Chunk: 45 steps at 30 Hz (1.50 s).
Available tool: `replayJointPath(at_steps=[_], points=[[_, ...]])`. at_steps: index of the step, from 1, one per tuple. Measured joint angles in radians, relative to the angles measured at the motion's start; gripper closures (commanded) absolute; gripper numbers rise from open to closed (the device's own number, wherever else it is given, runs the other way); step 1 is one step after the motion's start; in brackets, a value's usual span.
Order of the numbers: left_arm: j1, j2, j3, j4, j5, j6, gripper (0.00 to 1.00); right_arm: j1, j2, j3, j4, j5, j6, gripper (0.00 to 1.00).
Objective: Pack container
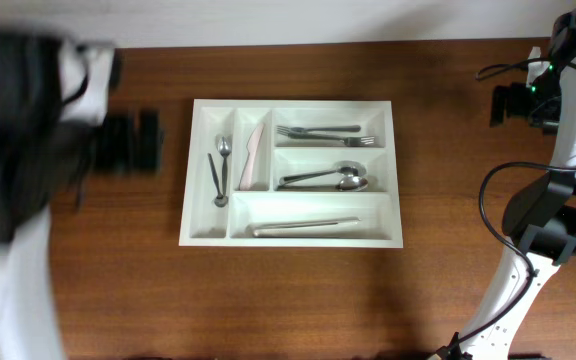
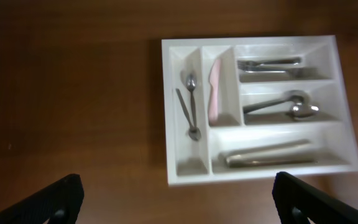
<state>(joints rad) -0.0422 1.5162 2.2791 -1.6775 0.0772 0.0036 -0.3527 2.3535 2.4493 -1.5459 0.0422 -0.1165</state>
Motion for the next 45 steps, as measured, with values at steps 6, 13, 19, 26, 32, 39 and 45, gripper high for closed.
replayJointPath(at_steps=[6, 13, 19, 26, 32, 39, 45], points=[[-0.037, -0.399, -0.312, 0.183, 0.03, -0.076, 0.01, 0.0, 0.0, 0.0, 0.0, 0.0, 0.0, 0.01], [-0.045, -0.739, -0.672, 0.39, 0.093, -0.2, 0.01, 0.0, 0.0, 0.0, 0.0, 0.0, 0.0, 0.01], [-0.046, -0.781, -0.971, 0.446, 0.116, -0.298, 0.01, 0.0, 0.0, 0.0, 0.0, 0.0, 0.0, 0.01], [-0.046, -0.736, -1.126, 0.49, 0.15, -0.378, 0.01, 0.0, 0.0, 0.0, -0.001, 0.0, 0.0, 0.01], [-0.046, -0.74, -1.176, 0.719, 0.109, -0.25, 0.01, 0.0, 0.0, 0.0, -0.001, 0.0, 0.0, 0.01], [-0.046, -0.744, -1.403, 1.023, 0.124, -0.003, 0.01, 0.0, 0.0, 0.0, 0.0, 0.0, 0.001, 0.01], [-0.046, -0.899, -1.676, 1.315, 0.129, 0.119, 0.01, 0.0, 0.0, 0.0, 0.0, 0.001, 0.0, 0.01]])
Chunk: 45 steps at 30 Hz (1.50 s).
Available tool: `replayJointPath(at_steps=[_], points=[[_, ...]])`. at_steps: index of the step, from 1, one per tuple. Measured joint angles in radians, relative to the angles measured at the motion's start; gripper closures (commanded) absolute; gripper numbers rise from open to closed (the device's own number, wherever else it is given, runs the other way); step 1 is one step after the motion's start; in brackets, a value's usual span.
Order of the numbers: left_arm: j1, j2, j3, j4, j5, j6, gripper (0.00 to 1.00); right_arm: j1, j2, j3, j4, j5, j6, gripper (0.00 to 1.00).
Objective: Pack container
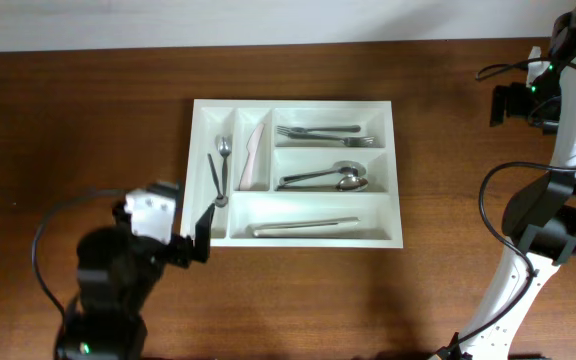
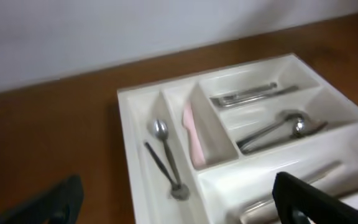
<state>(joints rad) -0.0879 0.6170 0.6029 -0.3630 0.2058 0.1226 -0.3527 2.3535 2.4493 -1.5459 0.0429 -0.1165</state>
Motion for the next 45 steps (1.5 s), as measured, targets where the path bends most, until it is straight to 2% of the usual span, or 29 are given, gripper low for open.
replayJointPath(at_steps=[7, 13, 26, 45], points=[[0.041, -0.255, -0.29, 0.257, -0.006, 0.061, 0.01, 0.0, 0.0, 0.0, -0.001, 0.0, 0.0, 0.01], [0.108, -0.434, -0.449, 0.294, -0.026, 0.069, 0.01, 0.0, 0.0, 0.0, -0.001, 0.0, 0.0, 0.01], [0.108, -0.594, -0.568, 0.252, -0.061, 0.072, 0.01, 0.0, 0.0, 0.0, 0.0, -0.001, 0.0, 0.01], [0.108, -0.602, -0.568, 0.251, -0.068, 0.072, 0.01, 0.0, 0.0, 0.0, 0.0, -0.001, 0.0, 0.01]])
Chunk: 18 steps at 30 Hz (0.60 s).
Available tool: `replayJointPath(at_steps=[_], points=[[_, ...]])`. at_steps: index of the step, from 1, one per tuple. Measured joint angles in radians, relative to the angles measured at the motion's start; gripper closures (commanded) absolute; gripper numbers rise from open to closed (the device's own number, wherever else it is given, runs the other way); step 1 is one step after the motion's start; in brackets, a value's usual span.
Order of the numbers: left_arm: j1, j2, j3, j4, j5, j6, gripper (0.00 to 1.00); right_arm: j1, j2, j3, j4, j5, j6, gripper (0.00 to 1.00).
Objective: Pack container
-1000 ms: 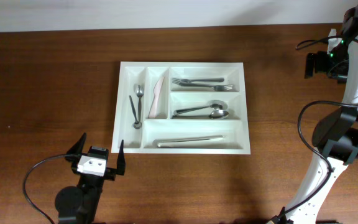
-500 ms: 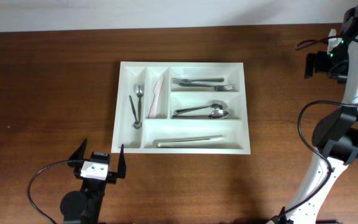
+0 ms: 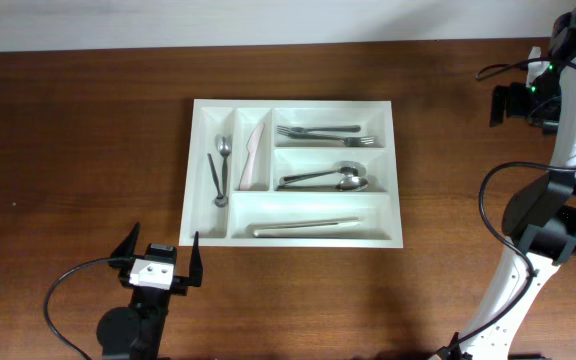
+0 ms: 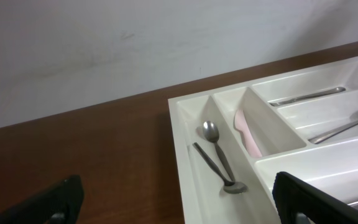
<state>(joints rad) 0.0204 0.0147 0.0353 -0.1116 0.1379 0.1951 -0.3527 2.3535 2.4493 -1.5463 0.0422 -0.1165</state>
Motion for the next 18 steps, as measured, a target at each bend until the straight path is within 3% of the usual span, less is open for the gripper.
replayJointPath(at_steps=[14, 18], points=[[0.0, 0.0, 0.0, 0.0, 0.0, 0.0, 0.01, 0.0, -0.002, 0.0, 0.0, 0.0, 0.0, 0.01], [0.0, 0.0, 0.0, 0.0, 0.0, 0.0, 0.01, 0.003, -0.098, -0.032, 0.04, 0.002, -0.001, 0.01]])
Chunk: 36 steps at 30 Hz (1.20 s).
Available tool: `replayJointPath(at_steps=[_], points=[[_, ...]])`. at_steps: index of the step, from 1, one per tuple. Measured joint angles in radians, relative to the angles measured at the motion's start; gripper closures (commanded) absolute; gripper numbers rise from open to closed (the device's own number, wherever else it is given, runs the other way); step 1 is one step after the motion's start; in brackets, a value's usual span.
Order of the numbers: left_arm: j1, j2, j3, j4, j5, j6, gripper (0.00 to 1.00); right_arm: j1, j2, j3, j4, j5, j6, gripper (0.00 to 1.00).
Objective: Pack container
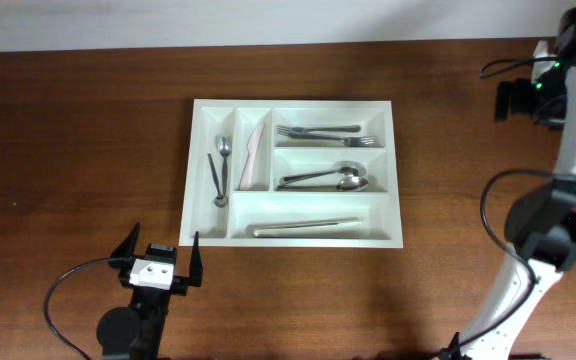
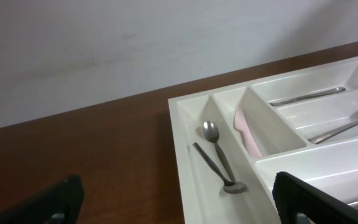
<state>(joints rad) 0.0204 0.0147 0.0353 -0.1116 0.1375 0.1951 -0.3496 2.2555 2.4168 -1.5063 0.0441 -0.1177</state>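
Note:
The white cutlery tray lies mid-table. It holds two small spoons in the left slot, a pale pink knife beside them, forks, large spoons and knives in the front slot. My left gripper rests low just in front of the tray's front left corner, open and empty. Its view shows the tray, the small spoons and the pink knife between its spread fingertips. My right gripper is raised at the far right; its jaws cannot be made out.
The right arm's white links and black cable stand along the right edge of the table. Bare brown wood surrounds the tray. A pale wall runs behind the table's far edge.
The right arm's upper part has shifted slightly up and to the right. The left gripper and the tray's contents have not moved.
First my left arm was high and blurred at the table's left, its camera looking down on the filled tray. Then it was low at the tray's front left corner. After that it rested open just in front of that corner, where it remains.

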Motion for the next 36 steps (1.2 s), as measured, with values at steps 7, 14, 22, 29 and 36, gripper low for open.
replayJointPath(at_steps=[7, 14, 22, 29, 36], points=[[0.0, 0.0, 0.0, 0.001, 0.0, 0.0, 0.01, 0.034, -0.588, -0.432, 0.586, -0.058, 0.005, 0.01], [0.0, -0.003, 0.0, 0.0, 0.0, 0.0, 0.01, 0.217, -1.128, -1.036, 1.023, -0.126, 0.005, 0.01], [0.0, -0.004, 0.0, 0.001, -0.001, 0.0, 0.01, 0.318, -1.738, -1.67, 1.468, -0.141, 0.005, 0.01], [0.0, -0.004, 0.0, 0.0, -0.001, 0.0, 0.01, 0.334, -2.056, -2.004, 1.617, -0.151, 0.006, 0.01], [0.0, -0.004, 0.0, 0.0, -0.001, 0.0, 0.01, 0.337, -2.187, -2.146, 1.641, -0.175, 0.005, 0.01]])
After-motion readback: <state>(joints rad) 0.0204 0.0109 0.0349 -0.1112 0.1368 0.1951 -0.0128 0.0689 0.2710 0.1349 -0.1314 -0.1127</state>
